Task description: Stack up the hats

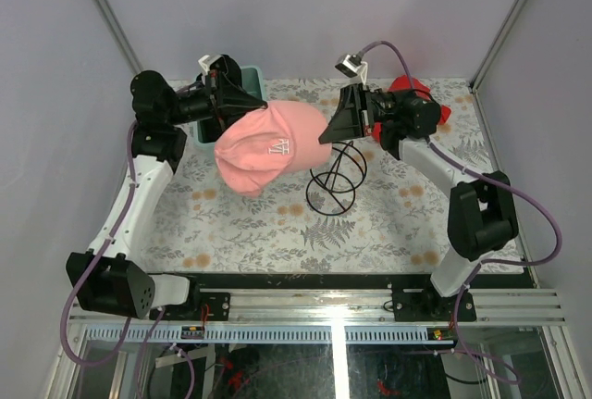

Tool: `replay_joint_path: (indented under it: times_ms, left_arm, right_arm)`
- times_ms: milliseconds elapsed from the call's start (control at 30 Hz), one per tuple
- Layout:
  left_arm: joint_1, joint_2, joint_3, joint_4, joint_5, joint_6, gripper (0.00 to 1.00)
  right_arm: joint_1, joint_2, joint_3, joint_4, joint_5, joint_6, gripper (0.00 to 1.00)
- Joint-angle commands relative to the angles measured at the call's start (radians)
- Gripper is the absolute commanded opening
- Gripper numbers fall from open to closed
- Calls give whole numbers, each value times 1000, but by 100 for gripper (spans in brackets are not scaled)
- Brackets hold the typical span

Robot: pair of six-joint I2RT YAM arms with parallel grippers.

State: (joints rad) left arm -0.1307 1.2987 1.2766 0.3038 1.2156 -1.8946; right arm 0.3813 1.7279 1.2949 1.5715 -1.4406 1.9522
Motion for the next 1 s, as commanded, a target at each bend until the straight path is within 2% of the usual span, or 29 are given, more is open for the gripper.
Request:
replay_joint_path:
  times_ms: [0,67,100,167,200,267,300,367,433,533,600,700,767,833,967]
  left_arm:
    - [25,8,-14,-36,0,87,0]
    - [65,19,-7,-91,-7,153,0]
    - [86,26,-4,-113,-15,182,4]
    - [129,46,6,-153,-46,243,27]
    - [142,54,14,-186,-70,280,36]
    - [164,73,24,-210,-104,322,40]
    - [172,83,29,-218,-116,341,46]
    - [189,102,34,-224,-131,370,49]
    - [208,111,43,-278,-146,432,55]
    - [237,109,38,-421,-194,561,58]
    - [240,97,2,-454,-225,613,58]
    - [241,68,-85,-418,-251,606,59]
    - [240,55,-127,-404,-256,608,59]
    - [241,50,-147,-429,-260,636,59]
    - [241,40,-162,-468,-271,681,59]
  right_arm:
    - [36,-59,-11,130,131,3,0]
    - [27,-83,-23,125,174,28,0]
    - [19,-87,-28,120,199,48,0]
    - [-6,-90,-43,121,241,97,0]
    - [-19,-95,-53,114,251,114,0]
    - [-51,-108,-78,104,264,146,0]
    - [-68,-118,-93,79,263,153,0]
    - [-106,-143,-124,37,260,156,0]
    - [-145,-179,-156,-18,252,145,0]
    - [-206,-237,-212,-159,216,82,0]
    - [-239,-277,-257,-270,199,11,0]
    - [-268,-322,-321,-401,190,-88,0]
    - [-297,-339,-365,-417,188,-105,0]
    - [-305,-354,-401,-449,189,-128,0]
    - [-336,-393,-437,-634,190,-294,0]
